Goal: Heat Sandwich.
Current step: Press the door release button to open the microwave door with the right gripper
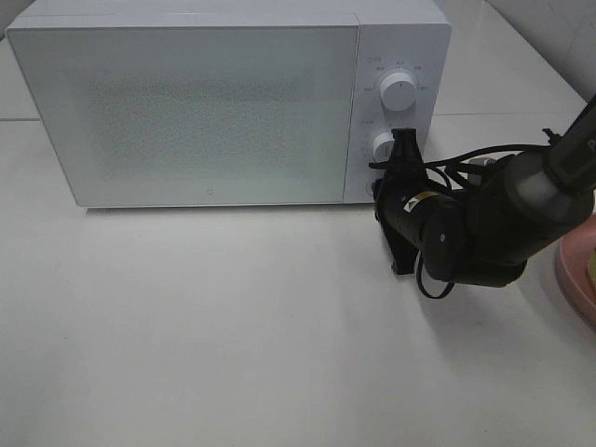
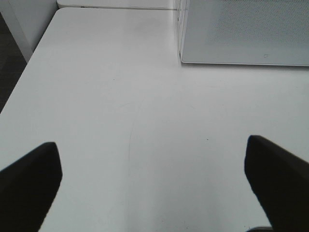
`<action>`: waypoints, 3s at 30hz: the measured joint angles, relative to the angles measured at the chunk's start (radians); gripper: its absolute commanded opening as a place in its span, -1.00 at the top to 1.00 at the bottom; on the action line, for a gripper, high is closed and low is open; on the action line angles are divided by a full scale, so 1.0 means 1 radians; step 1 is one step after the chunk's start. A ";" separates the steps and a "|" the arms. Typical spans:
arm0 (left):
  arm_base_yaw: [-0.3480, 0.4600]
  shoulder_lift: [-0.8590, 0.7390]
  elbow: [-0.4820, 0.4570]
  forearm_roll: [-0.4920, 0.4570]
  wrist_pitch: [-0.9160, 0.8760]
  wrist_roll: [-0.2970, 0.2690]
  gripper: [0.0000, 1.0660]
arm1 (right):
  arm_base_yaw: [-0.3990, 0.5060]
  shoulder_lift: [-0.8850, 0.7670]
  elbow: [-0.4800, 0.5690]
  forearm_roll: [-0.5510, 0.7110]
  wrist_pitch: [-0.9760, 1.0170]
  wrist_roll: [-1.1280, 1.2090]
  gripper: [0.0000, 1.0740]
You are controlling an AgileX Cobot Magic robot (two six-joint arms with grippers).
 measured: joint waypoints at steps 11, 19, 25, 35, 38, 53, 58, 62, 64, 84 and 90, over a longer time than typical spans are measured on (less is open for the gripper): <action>0.000 0.000 0.000 0.000 0.000 0.000 -0.83 | -0.013 0.008 -0.014 0.001 0.008 0.009 1.00; 0.000 0.000 0.000 0.000 0.000 0.000 -0.83 | -0.011 0.011 -0.014 -0.011 -0.028 0.043 1.00; 0.000 0.000 0.000 0.000 0.000 0.000 -0.83 | -0.009 0.018 -0.013 -0.019 -0.057 0.074 1.00; 0.000 0.000 0.000 0.000 0.000 0.000 -0.83 | -0.002 0.074 -0.087 0.033 -0.032 0.026 1.00; 0.000 0.000 0.000 0.000 0.000 0.000 -0.83 | 0.004 0.077 -0.093 0.057 -0.031 0.000 1.00; 0.000 0.000 0.000 0.000 0.000 0.000 -0.83 | 0.004 0.077 -0.094 0.062 -0.030 -0.006 1.00; 0.000 0.000 0.000 0.000 0.000 0.000 -0.83 | 0.004 0.077 -0.095 0.062 -0.023 -0.009 1.00; 0.000 0.000 0.000 0.000 0.000 0.000 -0.83 | 0.004 0.077 -0.098 0.062 -0.010 -0.016 1.00; 0.000 0.000 0.000 0.000 0.000 0.000 -0.83 | 0.004 0.077 -0.099 0.064 -0.008 -0.017 1.00; 0.000 0.000 0.000 0.000 0.000 0.000 -0.83 | -0.018 -0.029 -0.019 -0.047 0.109 -0.025 1.00; 0.000 0.000 0.000 0.000 0.000 0.000 -0.83 | -0.018 -0.077 0.016 -0.053 0.183 -0.049 1.00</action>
